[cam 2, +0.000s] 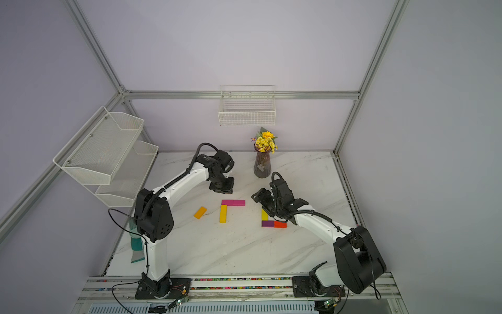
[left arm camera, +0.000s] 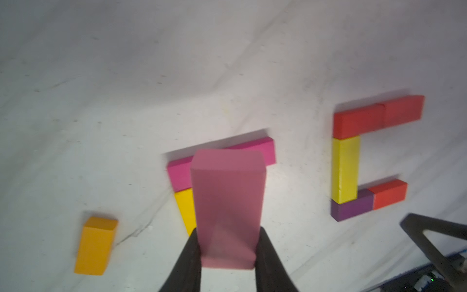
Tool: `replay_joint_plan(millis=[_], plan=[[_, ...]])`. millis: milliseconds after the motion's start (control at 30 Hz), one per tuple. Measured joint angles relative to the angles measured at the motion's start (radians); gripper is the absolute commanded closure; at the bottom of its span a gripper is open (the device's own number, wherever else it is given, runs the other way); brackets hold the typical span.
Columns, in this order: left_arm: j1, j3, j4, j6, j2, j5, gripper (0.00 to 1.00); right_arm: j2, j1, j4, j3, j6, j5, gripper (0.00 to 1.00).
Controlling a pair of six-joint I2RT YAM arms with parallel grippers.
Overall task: Assemble the letter c with building blocks
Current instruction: Pick up the building block from the center of the board, then place the building block at the center of the board.
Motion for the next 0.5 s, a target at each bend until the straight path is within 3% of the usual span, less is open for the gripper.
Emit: replay_joint_plan(millis=[133,233,500], plan=[[-0.16,-0.026,0.014,-0.035,0.014,0.0,1.0,-0.09,-0.022,-0.05,-0.041,-0.027,-0.003,0.2],[-0.232,-0.059,0.016,-0.065,0.053,-0.006,1.0,-0.135,-0.039,-0.081,-0.049,-0.05,-0.008,0.2],[-0.273,-0.15,0.027,-0.12,0.127,-0.059,1.0,-0.146,-0.055,-0.126,-0.056,-0.092,-0.025,0.2]])
